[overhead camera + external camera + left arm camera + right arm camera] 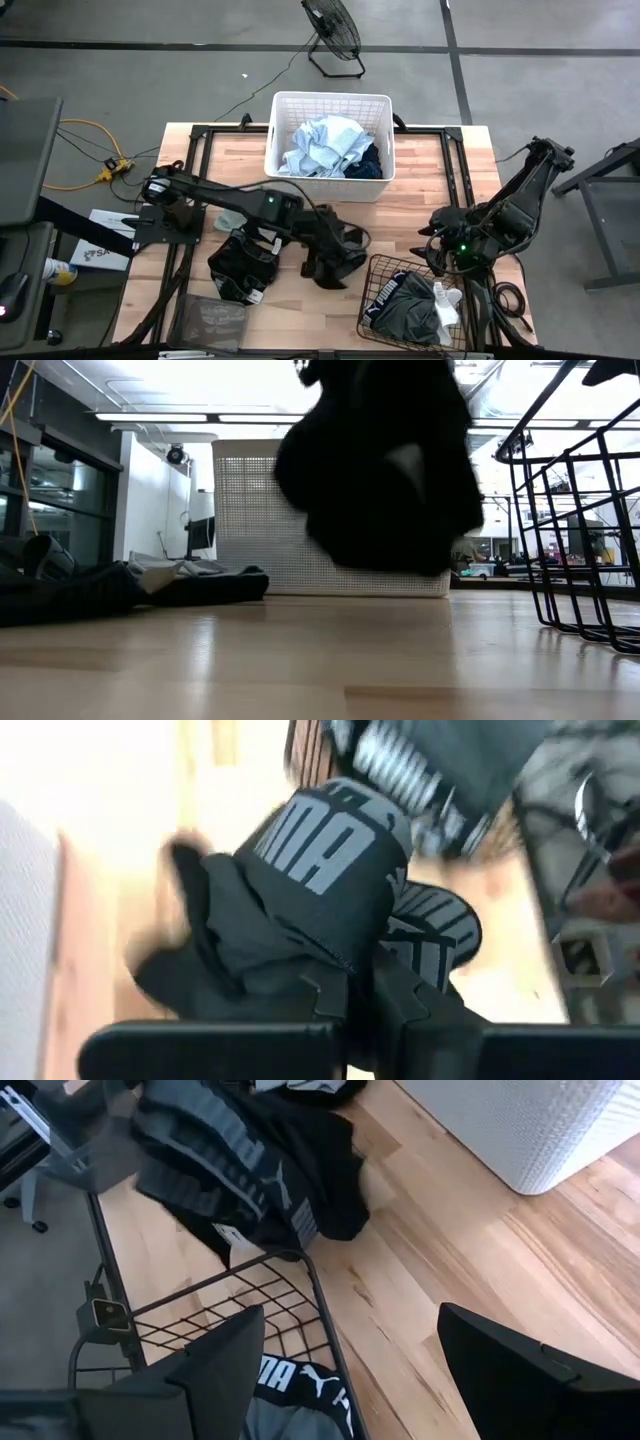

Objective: Pick & Place Cloths
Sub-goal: Put the right black boxer into the wire basket

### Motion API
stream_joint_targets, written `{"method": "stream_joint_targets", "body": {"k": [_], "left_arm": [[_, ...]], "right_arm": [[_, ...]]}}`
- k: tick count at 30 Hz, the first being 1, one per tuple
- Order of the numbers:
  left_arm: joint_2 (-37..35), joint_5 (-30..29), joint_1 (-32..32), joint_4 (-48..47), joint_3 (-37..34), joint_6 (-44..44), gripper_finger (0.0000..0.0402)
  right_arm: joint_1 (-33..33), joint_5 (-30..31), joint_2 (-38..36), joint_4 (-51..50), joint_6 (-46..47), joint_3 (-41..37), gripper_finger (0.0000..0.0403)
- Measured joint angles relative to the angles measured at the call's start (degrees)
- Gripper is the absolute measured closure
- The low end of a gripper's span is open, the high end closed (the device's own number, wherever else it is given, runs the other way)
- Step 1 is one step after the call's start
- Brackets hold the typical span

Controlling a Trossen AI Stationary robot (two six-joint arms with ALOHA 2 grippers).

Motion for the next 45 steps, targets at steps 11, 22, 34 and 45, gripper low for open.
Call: {"method": "stream_joint_targets", "body": {"k": [11,22,34,45], "left_arm": [[-0.1,-2.5,0.0,-3.7,13.8,5.2,0.0396],[-0.1,-8.3,0.0,-2.5,16.5,8.5,0.0397],[0.0,-8.4,0.0,-2.4,16.5,8.5,0.0397],[0.0,-5.7,0.0,6.2,16.5,11.4,0.0397]], "right_arm": [[0.0,3.1,0.0,1.5,-1.1,0.0,0.0113],[0.0,16.2,0.0,17.9,-21.3,0.0,0.0113],[-1.6,25.5,0.0,26.2,-55.6,0.0,0.0113],[-10.6,10.5,1.0,30.8,-60.2,0.0,0.0113]]}}
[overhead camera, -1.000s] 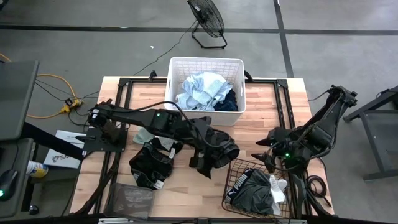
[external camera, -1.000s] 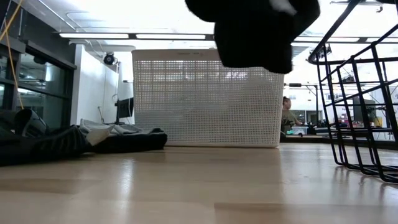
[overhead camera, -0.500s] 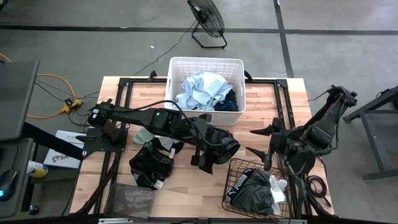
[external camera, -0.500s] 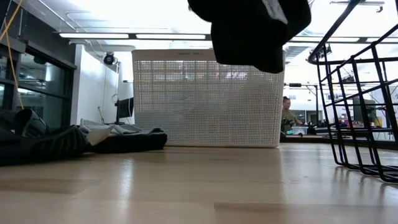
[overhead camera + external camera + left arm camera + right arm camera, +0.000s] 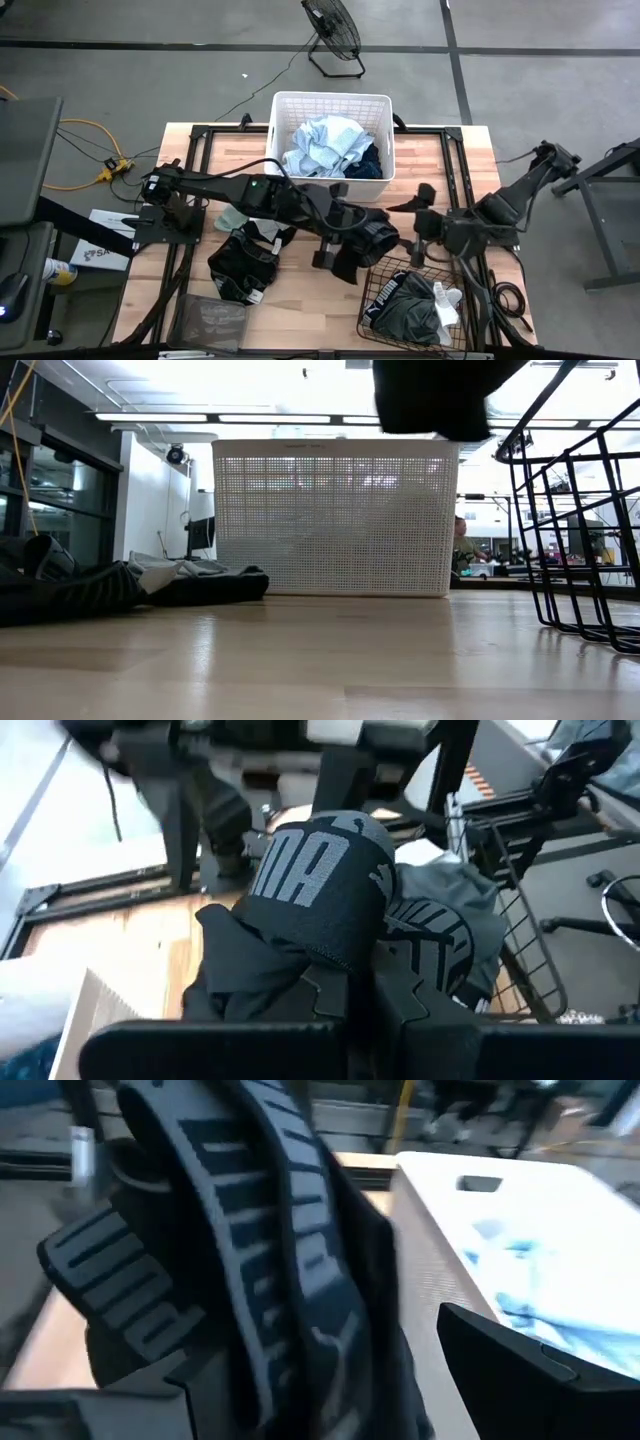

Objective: Pick & Place Cloths
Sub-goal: Put the right black boxer into the wire basket

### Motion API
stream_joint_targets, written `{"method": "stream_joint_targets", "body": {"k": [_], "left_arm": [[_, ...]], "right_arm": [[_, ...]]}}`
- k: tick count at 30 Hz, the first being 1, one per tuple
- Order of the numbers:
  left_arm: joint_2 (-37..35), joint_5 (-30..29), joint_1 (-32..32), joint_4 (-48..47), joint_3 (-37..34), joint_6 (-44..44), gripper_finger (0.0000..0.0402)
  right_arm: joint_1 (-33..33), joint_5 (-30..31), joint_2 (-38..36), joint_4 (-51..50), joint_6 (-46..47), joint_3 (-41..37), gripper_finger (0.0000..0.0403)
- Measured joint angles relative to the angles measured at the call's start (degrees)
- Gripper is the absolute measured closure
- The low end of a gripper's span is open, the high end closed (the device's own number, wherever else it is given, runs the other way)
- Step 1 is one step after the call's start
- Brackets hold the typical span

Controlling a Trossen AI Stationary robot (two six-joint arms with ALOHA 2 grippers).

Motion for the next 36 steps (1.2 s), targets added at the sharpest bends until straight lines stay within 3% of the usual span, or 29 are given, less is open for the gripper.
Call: {"method": "stream_joint_targets", "body": {"k": [5,9,16,26,31,36], "left_arm": [[0.0,0.3,0.0,3.4,0.0,1.4,0.0397],[0.0,-1.0,0.0,8.6,-0.1,3.3,0.0397],[0.0,-1.5,0.0,14.5,-0.1,3.4,0.0397],[0.0,-2.3,0.0,15.2,-0.1,3.3,0.0397],[0.0,-2.3,0.0,15.2,-0.1,3.3,0.0397],[0.0,-2.3,0.0,15.2,-0.1,3.3,0.0397]], "right_arm": [[-4.0,-12.0,2.2,7.1,-2.9,0.0,0.0113],[-5.7,-16.6,4.6,11.7,-4.5,0.0,0.0113],[-6.3,-17.9,7.7,21.6,-8.9,0.0,0.0113],[-6.6,-21.3,8.0,32.1,-8.5,0.0,0.0118],[-7.0,-22.1,8.0,32.5,-6.5,0.0,0.0170],[-7.0,-22.0,8.0,32.4,-5.7,0.0,0.0265]]}}
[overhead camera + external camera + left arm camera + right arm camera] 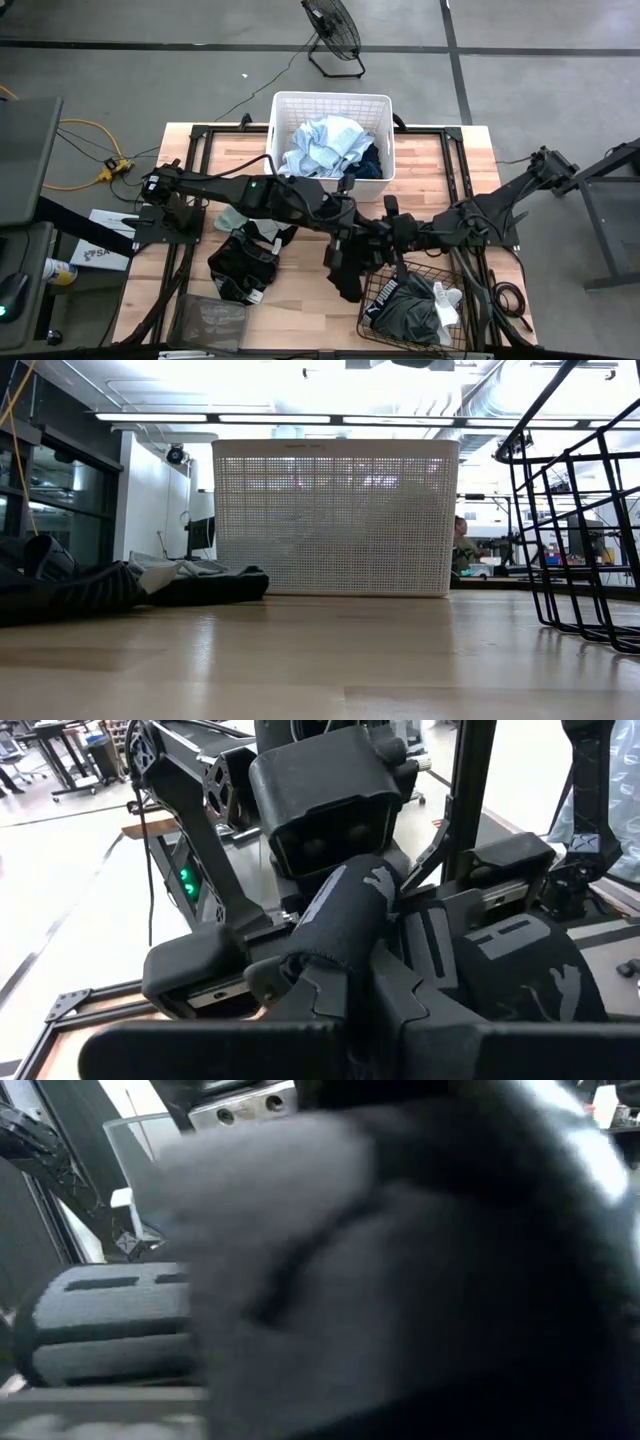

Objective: Pick & Place Cloths
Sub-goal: Put the right black boxer into the wire basket

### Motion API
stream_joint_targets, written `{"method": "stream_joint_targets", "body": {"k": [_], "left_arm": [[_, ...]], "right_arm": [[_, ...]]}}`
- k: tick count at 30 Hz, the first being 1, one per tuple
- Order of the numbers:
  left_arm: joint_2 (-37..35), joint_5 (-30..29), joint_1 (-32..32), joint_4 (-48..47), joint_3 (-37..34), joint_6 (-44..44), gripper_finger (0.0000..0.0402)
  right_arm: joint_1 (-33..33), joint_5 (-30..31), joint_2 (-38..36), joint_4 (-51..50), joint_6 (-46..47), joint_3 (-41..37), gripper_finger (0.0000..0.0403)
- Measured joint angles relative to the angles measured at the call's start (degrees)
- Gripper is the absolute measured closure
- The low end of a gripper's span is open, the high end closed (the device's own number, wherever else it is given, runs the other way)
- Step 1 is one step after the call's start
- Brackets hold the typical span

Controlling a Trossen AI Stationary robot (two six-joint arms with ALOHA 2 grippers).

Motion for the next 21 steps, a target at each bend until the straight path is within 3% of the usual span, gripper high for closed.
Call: {"method": "stream_joint_targets", "body": {"k": [4,6,15,21], "left_arm": [[0.0,0.0,0.0,-0.1,0.0,0.0,0.0396],[0.0,0.0,0.0,-0.2,0.0,-0.1,0.0393],[0.0,0.7,0.0,-0.7,0.0,-0.2,0.0376],[-0.3,0.9,0.0,-0.9,0.0,0.0,0.0296]], "right_arm": [[0.0,0.0,0.0,-0.2,0.0,0.0,0.0358],[0.0,0.0,0.0,-0.6,0.2,0.0,0.0384],[0.0,0.0,-0.4,-3.2,6.3,0.0,0.0390],[0.0,-0.1,-0.4,-3.8,7.5,0.0,0.0390]]}}
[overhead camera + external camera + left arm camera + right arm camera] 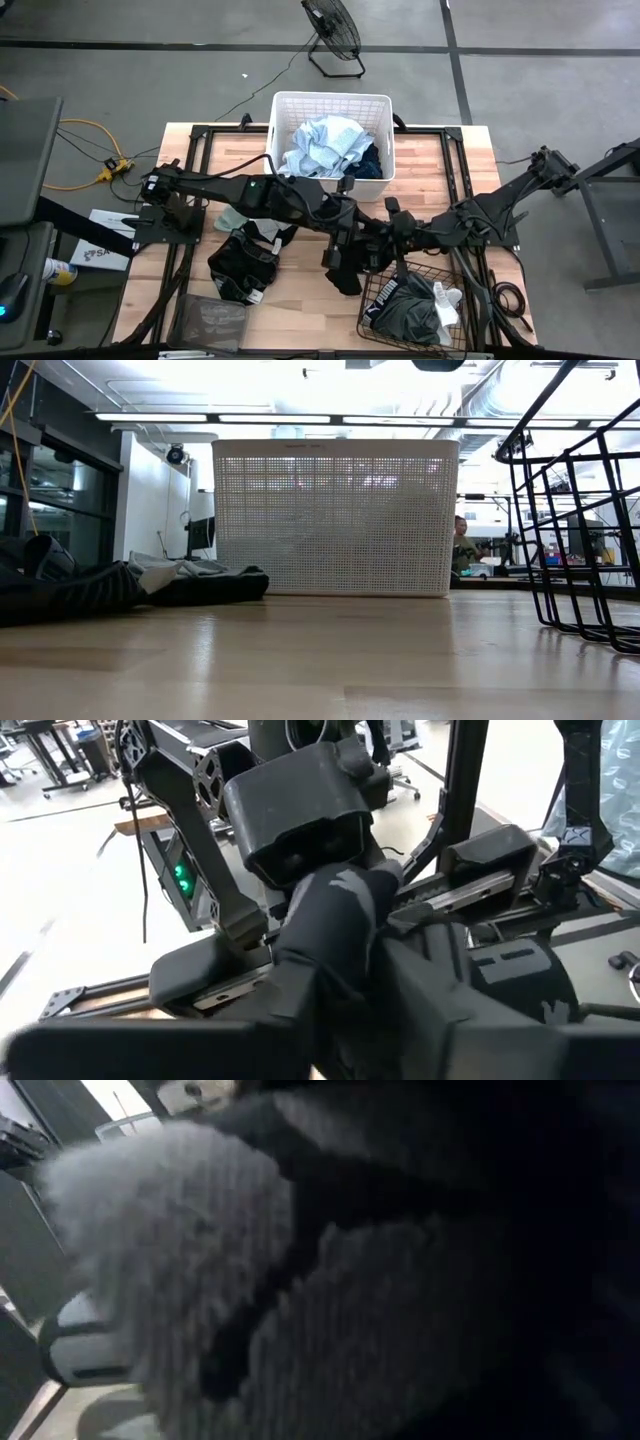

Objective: Pick & Place Cloths
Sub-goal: Put the right black boxer into the wire basket

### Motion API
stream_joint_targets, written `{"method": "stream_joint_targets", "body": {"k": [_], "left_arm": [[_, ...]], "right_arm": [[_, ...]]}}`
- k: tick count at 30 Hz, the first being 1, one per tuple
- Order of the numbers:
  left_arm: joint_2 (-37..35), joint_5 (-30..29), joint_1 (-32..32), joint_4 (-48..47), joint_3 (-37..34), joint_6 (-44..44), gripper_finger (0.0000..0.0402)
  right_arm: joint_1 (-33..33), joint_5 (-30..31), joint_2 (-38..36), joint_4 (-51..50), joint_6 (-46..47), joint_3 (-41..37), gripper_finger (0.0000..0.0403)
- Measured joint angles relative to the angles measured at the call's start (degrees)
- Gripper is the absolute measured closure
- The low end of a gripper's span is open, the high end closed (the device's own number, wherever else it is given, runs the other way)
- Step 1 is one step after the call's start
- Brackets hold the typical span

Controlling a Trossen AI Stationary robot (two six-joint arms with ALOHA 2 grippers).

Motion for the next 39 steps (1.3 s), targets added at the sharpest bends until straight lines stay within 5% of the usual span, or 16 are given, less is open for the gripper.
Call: {"method": "stream_joint_targets", "body": {"k": [7,13,28,33,39], "left_arm": [[-2.8,3.0,0.0,-0.7,0.1,-0.9,0.0147],[-6.7,3.0,0.0,-4.5,0.1,-2.8,0.0071],[-12.3,-1.3,0.0,-17.5,0.0,-13.2,0.0055],[-12.3,-1.3,0.0,-19.2,0.0,-14.0,0.0055],[-12.3,-1.3,0.0,-21.0,0.0,-14.0,0.0055]], "right_arm": [[0.0,-0.3,0.0,-2.2,2.8,0.0,0.0390],[0.0,-4.3,-0.5,-3.6,5.7,0.0,0.0390],[3.6,-29.0,-5.0,-25.1,32.7,0.0,0.0390],[6.2,-29.1,-4.8,-32.6,42.9,0.0,0.0390],[10.0,-20.9,-3.4,-38.6,61.5,0.0,0.0390]]}}
